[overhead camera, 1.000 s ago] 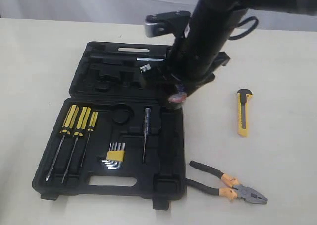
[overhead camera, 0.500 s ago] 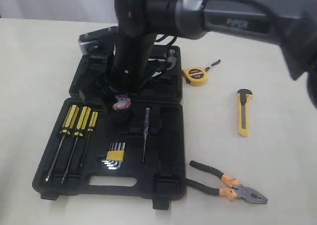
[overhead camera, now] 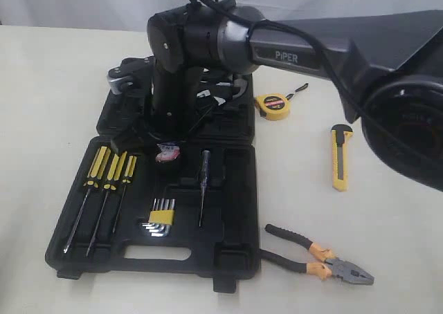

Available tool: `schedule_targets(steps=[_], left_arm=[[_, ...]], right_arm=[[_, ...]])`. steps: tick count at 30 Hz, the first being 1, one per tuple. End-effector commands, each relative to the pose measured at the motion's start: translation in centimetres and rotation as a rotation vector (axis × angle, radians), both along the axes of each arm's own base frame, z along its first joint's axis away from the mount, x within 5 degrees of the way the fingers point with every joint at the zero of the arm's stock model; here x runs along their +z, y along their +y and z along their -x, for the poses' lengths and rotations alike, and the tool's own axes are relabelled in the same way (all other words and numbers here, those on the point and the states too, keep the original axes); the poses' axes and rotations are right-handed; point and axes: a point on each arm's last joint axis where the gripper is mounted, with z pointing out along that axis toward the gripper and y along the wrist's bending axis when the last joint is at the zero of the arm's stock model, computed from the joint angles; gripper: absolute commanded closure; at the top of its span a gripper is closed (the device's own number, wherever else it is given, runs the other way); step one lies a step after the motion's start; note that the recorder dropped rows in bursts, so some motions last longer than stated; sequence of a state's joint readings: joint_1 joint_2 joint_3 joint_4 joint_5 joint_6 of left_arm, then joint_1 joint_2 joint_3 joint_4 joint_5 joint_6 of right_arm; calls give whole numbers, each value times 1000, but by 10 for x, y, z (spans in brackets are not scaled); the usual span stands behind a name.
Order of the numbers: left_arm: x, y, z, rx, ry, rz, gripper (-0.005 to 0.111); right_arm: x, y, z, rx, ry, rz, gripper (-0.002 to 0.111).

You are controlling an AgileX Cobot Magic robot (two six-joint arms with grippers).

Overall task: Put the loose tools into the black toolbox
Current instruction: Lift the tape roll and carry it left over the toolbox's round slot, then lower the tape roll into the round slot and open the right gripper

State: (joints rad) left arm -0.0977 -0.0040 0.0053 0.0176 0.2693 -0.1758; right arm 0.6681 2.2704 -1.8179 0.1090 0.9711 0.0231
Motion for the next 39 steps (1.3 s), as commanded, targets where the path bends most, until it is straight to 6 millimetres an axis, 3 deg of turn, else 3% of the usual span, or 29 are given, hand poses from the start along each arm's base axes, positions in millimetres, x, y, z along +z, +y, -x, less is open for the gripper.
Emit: schedule_targets(steps=[1, 6, 12, 14, 22, 29, 30, 33, 37, 39], left_arm=[[1, 0, 0, -6, 0, 3, 107], [1, 0, 0, -6, 0, 3, 107], [1, 0, 0, -6, 0, 3, 107], [1, 0, 0, -6, 0, 3, 107], [1, 0, 0, -6, 0, 3, 107], [1, 0, 0, -6, 0, 2, 107], [1, 0, 0, -6, 0, 2, 107], [1, 0, 0, -6, 0, 2, 107], [1, 0, 0, -6, 0, 2, 107], [1, 0, 0, -6, 0, 2, 107]], right_arm=[[-2, -1, 1, 5, 20, 21, 74], [-2, -2, 1, 16, 25, 28, 71], [-2, -1, 0, 15, 13, 19, 34], [-2, -1, 0, 15, 13, 19, 29], [3, -1, 1, 15, 7, 14, 29], [37, -3, 3, 15, -24, -13, 30], [41, -4, 4, 17, -23, -12, 32], [48, -4, 8, 25, 11, 6, 53], [46, -5, 9, 28, 36, 26, 107], [41, -5, 8, 30, 39, 29, 108]])
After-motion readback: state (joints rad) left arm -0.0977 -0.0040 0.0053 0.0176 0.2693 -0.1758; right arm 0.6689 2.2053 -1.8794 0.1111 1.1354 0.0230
